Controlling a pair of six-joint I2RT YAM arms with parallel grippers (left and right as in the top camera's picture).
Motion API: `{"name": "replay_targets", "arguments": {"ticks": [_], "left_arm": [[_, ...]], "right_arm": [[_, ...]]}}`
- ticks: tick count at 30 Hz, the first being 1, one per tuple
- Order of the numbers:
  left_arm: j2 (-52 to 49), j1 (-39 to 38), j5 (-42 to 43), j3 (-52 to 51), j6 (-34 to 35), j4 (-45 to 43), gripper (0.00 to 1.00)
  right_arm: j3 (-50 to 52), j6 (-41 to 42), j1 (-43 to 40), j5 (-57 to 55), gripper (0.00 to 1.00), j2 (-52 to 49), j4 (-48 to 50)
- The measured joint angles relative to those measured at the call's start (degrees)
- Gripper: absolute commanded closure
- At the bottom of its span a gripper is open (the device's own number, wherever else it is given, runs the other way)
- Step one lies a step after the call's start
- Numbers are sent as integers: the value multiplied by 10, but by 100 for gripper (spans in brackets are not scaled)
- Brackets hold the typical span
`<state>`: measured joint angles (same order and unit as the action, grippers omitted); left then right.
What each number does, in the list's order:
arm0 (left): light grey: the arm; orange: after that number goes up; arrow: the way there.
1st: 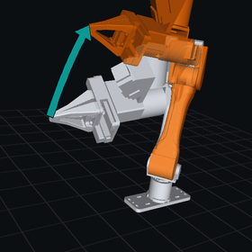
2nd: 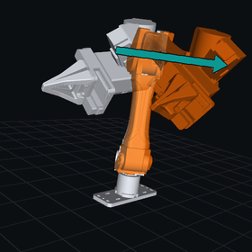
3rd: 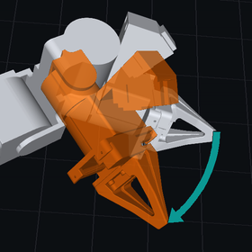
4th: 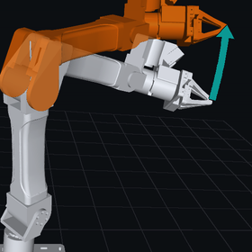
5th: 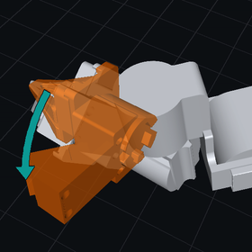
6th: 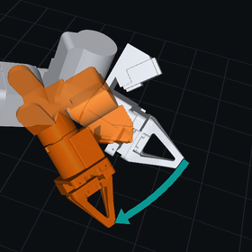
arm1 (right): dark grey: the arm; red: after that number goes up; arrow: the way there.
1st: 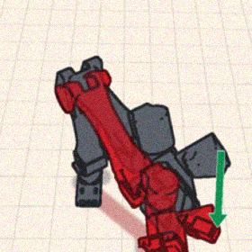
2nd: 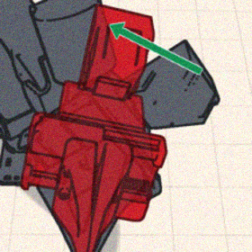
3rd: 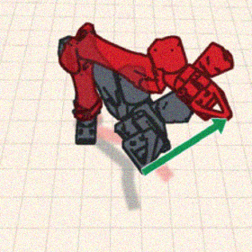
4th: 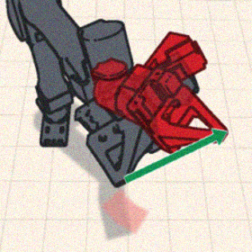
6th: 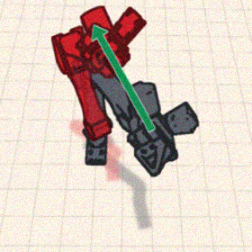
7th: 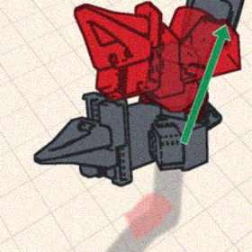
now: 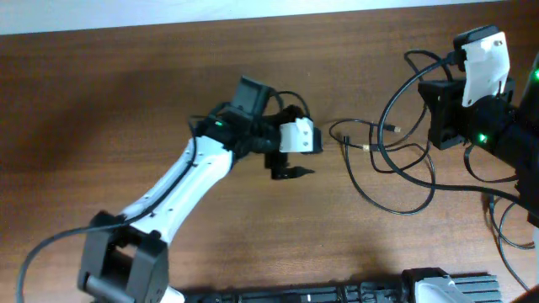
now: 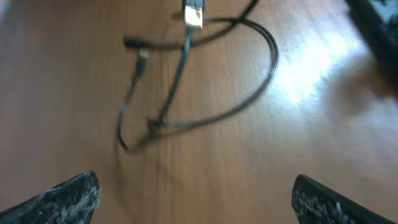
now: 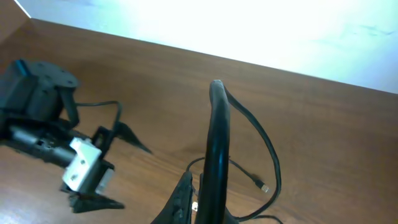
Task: Untangle cables
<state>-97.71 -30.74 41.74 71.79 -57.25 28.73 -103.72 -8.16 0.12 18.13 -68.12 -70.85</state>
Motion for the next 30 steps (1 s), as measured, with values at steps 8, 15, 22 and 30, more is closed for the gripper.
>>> {"name": "replay_targets", "arguments": {"ticks": [8,15,22,30], "left_arm": [[-82,-73,-2,0,-35,-129,10],[-158,-106,-9,0,-44,-226,36],[-162,-106,-80,0,-27,-227,100],[-163,-79,-285,0,136,-176,100]], "right_arm": [[0,0,0,0,96,3,-7],[0,0,0,0,96,24,-8],[0,0,0,0,96,28,-16],[0,0,0,-4,96,33,-9]]}}
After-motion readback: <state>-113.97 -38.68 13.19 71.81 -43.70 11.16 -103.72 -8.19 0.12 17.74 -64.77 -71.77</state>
